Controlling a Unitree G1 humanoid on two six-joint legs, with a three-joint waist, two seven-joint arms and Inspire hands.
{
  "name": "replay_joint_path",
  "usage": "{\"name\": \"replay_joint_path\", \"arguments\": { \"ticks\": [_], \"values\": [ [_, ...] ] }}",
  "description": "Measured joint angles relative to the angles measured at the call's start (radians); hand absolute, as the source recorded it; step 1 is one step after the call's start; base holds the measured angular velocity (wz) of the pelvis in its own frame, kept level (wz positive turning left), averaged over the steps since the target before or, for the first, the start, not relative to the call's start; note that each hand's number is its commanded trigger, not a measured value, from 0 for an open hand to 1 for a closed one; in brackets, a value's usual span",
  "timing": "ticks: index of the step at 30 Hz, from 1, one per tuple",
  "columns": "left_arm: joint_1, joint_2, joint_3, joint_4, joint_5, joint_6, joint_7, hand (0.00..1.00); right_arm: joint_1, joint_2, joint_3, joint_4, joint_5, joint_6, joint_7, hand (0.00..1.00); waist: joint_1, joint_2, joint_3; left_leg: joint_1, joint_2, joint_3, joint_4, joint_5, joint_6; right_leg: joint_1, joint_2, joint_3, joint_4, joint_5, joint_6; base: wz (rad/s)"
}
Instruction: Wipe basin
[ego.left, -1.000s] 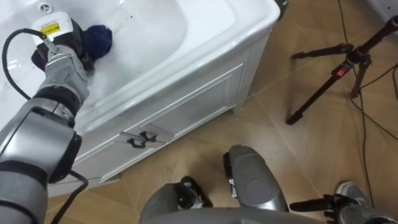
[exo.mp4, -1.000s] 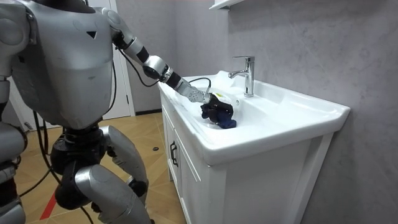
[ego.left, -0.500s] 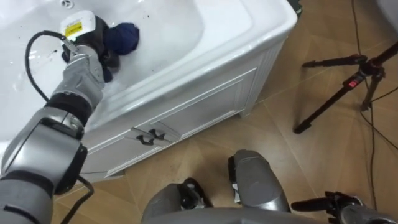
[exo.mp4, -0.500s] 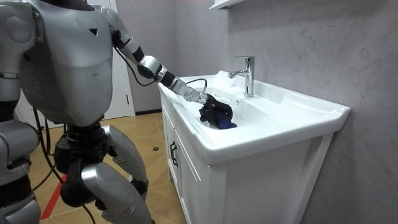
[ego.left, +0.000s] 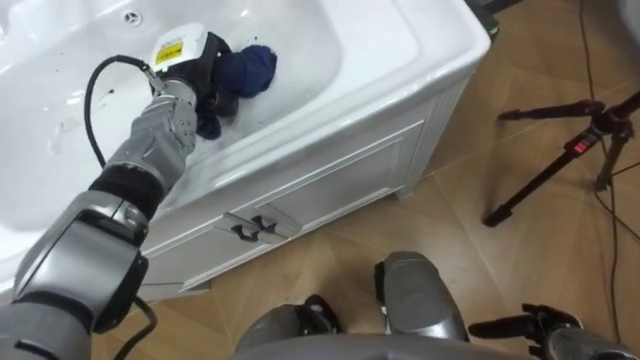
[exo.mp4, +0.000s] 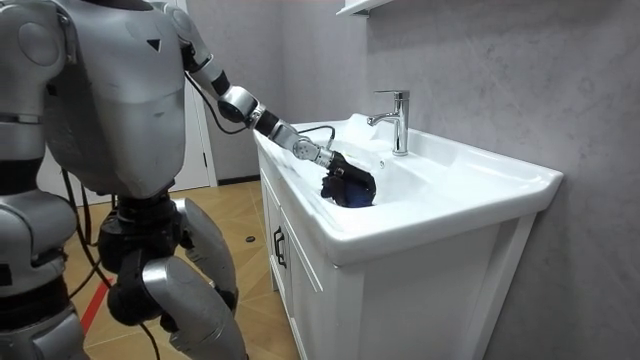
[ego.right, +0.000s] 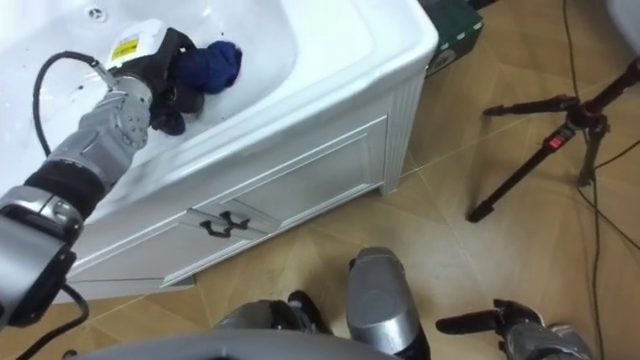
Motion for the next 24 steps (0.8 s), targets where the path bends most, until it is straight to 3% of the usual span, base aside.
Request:
{"name": "replay_joint_path", "arguments": {
  "ticks": [5,6,7,10,16,21,24],
  "values": [
    [0.037,0.014,0.015,0.002,0.036,-0.011,-0.025,1.0,0.012,-0.001,-0.036,-0.006,-0.005,0.017,-0.002,0.0,0.002,-0.003,-0.0065,0.028,-0.002,0.002,-0.018,0.002,-0.002,0.026,0.002,-0.001,-0.012,-0.001,0.001,0.0],
    [0.05,0.015,0.025,0.005,0.044,-0.011,-0.034,1.0,0.017,0.0,-0.042,-0.007,-0.011,0.017,-0.002,0.0,0.006,-0.007,-0.0091,0.038,-0.002,0.005,-0.019,0.002,-0.003,0.034,0.002,-0.001,-0.013,-0.002,0.001,-0.09],
    [0.067,0.015,0.04,0.006,0.069,-0.011,-0.04,1.0,0.018,0.0,-0.054,-0.01,-0.017,0.017,-0.006,0.0,0.017,-0.009,-0.0169,0.043,0.0,0.011,-0.023,0.003,-0.003,0.037,0.002,0.0,-0.015,-0.001,0.0,-0.1],
    [0.095,0.024,0.06,0.006,0.104,-0.011,-0.044,1.0,0.019,0.002,-0.061,-0.018,-0.033,0.02,-0.024,0.0,0.034,-0.017,-0.0252,0.049,0.0,0.009,-0.025,0.005,-0.005,0.044,0.002,-0.004,-0.018,-0.001,-0.001,-0.01],
    [0.123,0.048,0.065,0.006,0.187,0.011,-0.055,1.0,0.012,0.002,-0.061,-0.018,-0.041,0.039,-0.033,0.0,0.074,-0.026,-0.0304,0.058,0.003,0.007,-0.03,0.012,-0.007,0.055,0.011,0.002,-0.029,0.002,-0.001,0.0],
    [0.138,0.048,0.077,0.006,0.22,0.028,-0.056,1.0,0.012,0.004,-0.062,-0.029,-0.039,0.039,-0.033,0.0,0.079,-0.034,-0.0317,0.072,0.005,0.008,-0.032,0.012,-0.007,0.07,0.014,0.001,-0.036,0.002,-0.001,0.0],
    [0.151,0.049,0.082,0.005,0.238,0.029,-0.056,1.0,0.014,0.006,-0.062,-0.029,-0.037,0.04,-0.034,0.0,0.079,-0.036,-0.0333,0.087,0.018,0.01,-0.035,0.012,-0.008,0.097,0.03,-0.004,-0.065,0.009,-0.001,-0.03]
  ]
}}
